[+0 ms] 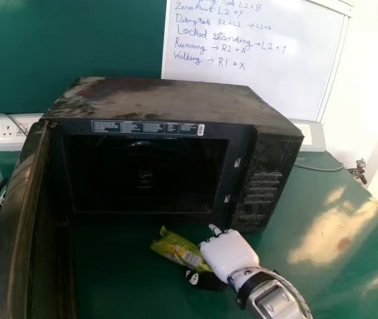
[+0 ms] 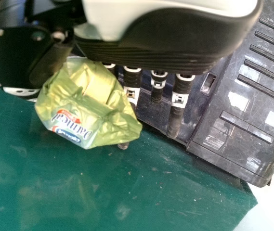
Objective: Put biscuit inside oven
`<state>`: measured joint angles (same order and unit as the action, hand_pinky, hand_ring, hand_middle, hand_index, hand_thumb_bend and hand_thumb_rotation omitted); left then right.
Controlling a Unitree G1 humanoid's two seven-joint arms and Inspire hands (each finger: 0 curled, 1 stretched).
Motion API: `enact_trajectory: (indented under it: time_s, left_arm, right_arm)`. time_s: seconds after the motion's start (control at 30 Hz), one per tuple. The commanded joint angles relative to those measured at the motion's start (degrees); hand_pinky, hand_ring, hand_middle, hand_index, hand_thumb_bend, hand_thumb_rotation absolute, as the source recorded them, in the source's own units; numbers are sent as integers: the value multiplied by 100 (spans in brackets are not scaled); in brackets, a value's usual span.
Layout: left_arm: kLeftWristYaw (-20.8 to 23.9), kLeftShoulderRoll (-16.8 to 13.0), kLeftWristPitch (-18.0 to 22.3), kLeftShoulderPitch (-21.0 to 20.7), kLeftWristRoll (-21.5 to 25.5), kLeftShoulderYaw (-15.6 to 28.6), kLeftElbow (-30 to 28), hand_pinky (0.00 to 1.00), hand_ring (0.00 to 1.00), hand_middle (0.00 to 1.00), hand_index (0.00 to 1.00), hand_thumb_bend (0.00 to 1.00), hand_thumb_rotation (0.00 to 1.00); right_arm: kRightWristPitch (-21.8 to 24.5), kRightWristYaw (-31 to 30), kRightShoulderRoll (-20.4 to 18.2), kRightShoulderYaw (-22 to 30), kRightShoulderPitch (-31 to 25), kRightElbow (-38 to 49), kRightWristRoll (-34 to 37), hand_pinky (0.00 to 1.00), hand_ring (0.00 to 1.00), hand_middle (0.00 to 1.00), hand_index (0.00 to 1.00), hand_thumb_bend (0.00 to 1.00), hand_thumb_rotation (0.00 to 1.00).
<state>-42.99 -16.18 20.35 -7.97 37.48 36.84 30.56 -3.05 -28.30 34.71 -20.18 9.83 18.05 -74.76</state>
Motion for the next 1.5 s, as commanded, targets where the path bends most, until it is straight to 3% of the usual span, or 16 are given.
enact_trajectory:
  time_s: [0.0,0.17,0.23,0.33,0.67,0.73,1.17,1.47]
  left_arm:
    - [47,212,-20,133,78,-20,179,41,65,73,88,4,0]
    - [-1,204,-8,129,94,-18,195,39,65,73,88,3,0]
    - [13,212,8,135,82,-21,188,38,64,73,87,3,0]
    - [21,229,16,154,74,-32,145,38,64,73,87,3,0]
    - [83,241,18,152,54,-33,138,45,65,73,88,4,0]
    - [42,226,23,137,69,-26,170,42,64,73,88,3,0]
    - [46,213,10,149,78,-14,183,48,66,73,88,3,0]
    - [4,212,19,141,93,-7,211,42,64,72,87,3,0]
  right_arm:
    - [-63,14,28,-31,-40,-105,57,67,58,57,49,52,13]
    - [-73,348,36,7,-74,-154,33,65,56,56,49,52,13]
    - [-69,464,46,42,-82,-151,50,64,55,48,52,52,3]
    - [-63,549,65,99,-90,-127,104,63,55,47,53,53,0]
    - [-79,755,60,343,-151,-17,401,62,55,47,53,53,0]
    - [-63,843,49,383,-174,2,404,62,55,47,52,53,0]
    - [-176,2049,-61,597,-285,-174,744,65,56,49,50,53,0]
    - [-165,2278,-73,593,-151,-248,795,64,55,49,49,53,0]
